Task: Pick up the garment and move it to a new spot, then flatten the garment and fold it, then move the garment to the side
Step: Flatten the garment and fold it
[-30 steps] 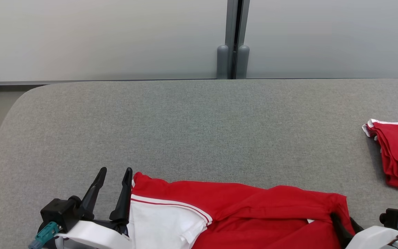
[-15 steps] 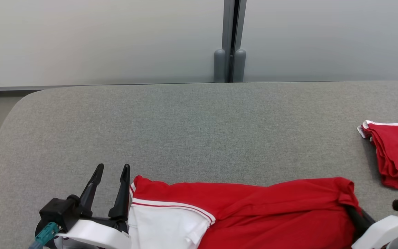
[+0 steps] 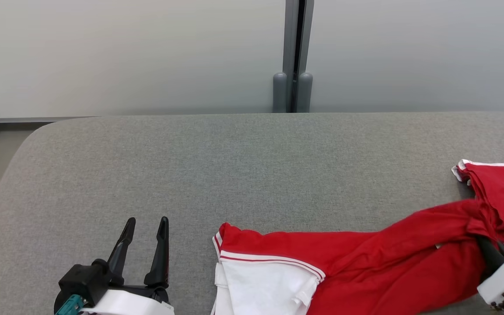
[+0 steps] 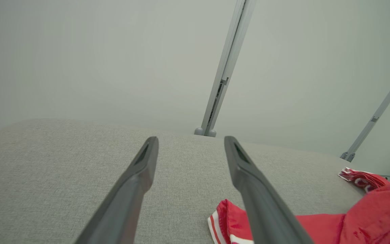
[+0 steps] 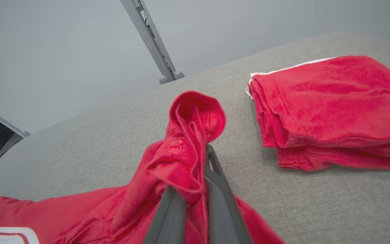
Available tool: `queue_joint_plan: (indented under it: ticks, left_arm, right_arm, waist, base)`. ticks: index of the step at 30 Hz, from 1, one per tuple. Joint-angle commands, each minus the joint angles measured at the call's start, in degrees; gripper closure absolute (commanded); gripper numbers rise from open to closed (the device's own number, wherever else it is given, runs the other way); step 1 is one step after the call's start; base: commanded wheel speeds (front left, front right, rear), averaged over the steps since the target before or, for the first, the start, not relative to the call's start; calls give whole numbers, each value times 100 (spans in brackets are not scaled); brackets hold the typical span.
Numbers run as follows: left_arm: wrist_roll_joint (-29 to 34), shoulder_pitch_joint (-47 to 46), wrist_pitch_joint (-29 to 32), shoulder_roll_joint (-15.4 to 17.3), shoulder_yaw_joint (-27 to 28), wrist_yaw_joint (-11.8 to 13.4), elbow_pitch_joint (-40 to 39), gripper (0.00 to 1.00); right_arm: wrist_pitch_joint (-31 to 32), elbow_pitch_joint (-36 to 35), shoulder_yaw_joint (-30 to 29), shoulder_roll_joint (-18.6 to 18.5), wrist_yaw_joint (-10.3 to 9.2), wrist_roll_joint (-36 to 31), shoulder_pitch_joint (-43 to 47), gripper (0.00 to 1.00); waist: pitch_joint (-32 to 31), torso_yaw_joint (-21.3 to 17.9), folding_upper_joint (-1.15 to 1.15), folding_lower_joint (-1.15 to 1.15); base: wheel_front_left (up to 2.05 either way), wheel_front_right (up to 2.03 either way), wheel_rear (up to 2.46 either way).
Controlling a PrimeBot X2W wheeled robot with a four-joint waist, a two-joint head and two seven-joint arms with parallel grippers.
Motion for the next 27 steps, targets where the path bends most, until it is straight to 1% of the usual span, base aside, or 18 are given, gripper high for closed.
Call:
queue_joint_plan:
  ticks: [1, 7, 12, 14, 16, 17, 20, 25, 27]
  left_arm:
    - [55, 52, -23, -1, 56, -44, 31, 0]
    - [268, 98, -23, -115, 253, -269, 233, 0]
    - [394, 29, -23, -172, 309, -393, 377, 0]
    - [427, 8, -22, -189, 313, -427, 439, 0]
    - [461, -32, -22, -205, 294, -462, 499, 0]
    - [472, -53, -23, -208, 295, -476, 531, 0]
    - [506, -102, -22, -220, 276, -506, 619, 0]
    - [552, -199, -23, -211, 254, -552, 728, 0]
    - [561, -203, -22, -200, 259, -559, 770, 0]
  right_arm:
    - [7, -102, -19, -3, 3, -63, 26, 100]
    - [199, -1043, 75, 303, 3, -318, 146, 100]
    - [513, -1689, 270, 802, 3, -376, 256, 100]
    - [632, -1804, 361, 1022, 3, -411, 215, 100]
    - [715, -1809, 471, 1227, 3, -480, 117, 100]
    - [748, -1760, 536, 1310, 3, -574, 52, 100]
    - [784, -1539, 692, 1673, 3, -589, -98, 100]
    - [837, -1077, 988, 2060, 3, -638, -343, 100]
    - [849, -929, 1122, 2124, 3, -610, -391, 100]
  waist:
    - [-7, 20, 0, 0]
    - [-65, 155, 0, 0]
    - [-83, 349, 0, 0]
    - [-78, 443, 0, 0]
    - [-61, 547, 0, 0]
    - [-51, 602, 0, 0]
    - [-17, 781, 0, 0]
    - [44, 1058, 0, 0]
    - [57, 1146, 0, 0]
  base:
    - [0, 0, 0]
    - [0, 0, 0]
    - [0, 0, 0]
    - [0, 0, 0]
    - [0, 0, 0]
    - [0, 0, 0]
    - [0, 0, 0]
    - [0, 0, 0]
    - [0, 0, 0]
